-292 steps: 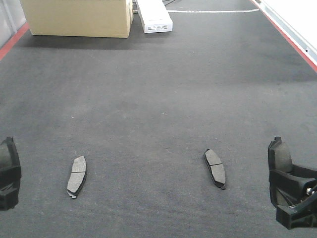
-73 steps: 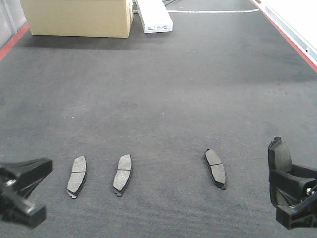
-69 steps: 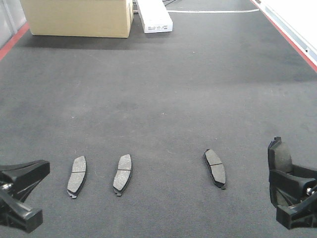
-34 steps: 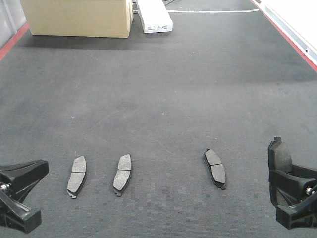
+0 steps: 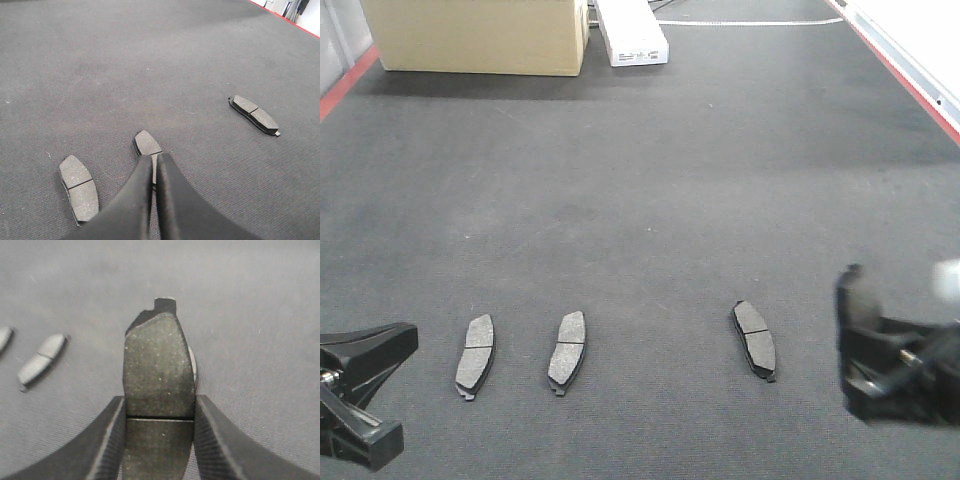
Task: Move and align brake pads A on conveyor
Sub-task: 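Lower the right gripper with its pad beside the other belt pad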
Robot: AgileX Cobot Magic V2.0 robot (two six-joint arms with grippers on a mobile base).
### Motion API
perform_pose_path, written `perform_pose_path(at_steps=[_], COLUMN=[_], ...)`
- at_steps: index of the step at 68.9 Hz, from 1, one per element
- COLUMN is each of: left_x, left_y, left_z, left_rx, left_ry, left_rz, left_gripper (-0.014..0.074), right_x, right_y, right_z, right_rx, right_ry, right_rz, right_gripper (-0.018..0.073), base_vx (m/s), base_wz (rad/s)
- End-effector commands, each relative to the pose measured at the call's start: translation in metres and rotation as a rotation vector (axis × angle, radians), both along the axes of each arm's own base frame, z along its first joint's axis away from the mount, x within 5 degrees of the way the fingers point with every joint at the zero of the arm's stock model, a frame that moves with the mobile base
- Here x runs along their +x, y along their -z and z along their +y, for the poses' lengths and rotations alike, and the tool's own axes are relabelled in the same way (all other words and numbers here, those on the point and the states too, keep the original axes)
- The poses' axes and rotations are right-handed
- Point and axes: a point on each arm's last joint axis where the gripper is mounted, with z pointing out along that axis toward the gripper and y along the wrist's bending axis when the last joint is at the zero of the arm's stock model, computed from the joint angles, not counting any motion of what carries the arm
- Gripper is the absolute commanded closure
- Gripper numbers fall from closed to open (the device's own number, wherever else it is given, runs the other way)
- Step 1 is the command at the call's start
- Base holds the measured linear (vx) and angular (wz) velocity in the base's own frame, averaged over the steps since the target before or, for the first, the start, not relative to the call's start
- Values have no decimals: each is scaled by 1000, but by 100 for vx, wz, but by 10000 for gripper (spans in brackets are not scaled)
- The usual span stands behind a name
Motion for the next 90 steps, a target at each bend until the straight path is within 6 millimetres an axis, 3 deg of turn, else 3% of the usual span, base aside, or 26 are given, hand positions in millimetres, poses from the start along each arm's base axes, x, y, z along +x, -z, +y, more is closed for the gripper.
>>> perform_pose_path(at_steps=[1,11,23,37,41,70,90], left_x=[3,3,3,3,3,3,3], left_y=[-14,-14,-14,-14,-14,-14,-14], left_z=[-1,-1,-1,-1,-1,-1,-1], left_rx=[-44,-44,-44,-44,-44,-45,-45], left_ry=[-8,-8,-8,-8,-8,-8,-8], left_rz=[-81,-81,-81,-81,-81,-81,-81], left_gripper=[603,603,603,603,603,603,603], right_x=[32,76,130,163,171,190,192], right_y=[-18,-11,13,43,49,85,91], right_z=[12,30,61,119,128,140,138], right_rx=[9,21,97,37,35,19,-23], right_ry=[-4,10,41,-65,-66,-35,-46], right_rz=[-56,69,287,446,474,548,537], right_gripper=[561,553,545,538,535,515,314], base_vx=[0,0,0,0,0,0,0], base_wz=[0,0,0,0,0,0,0])
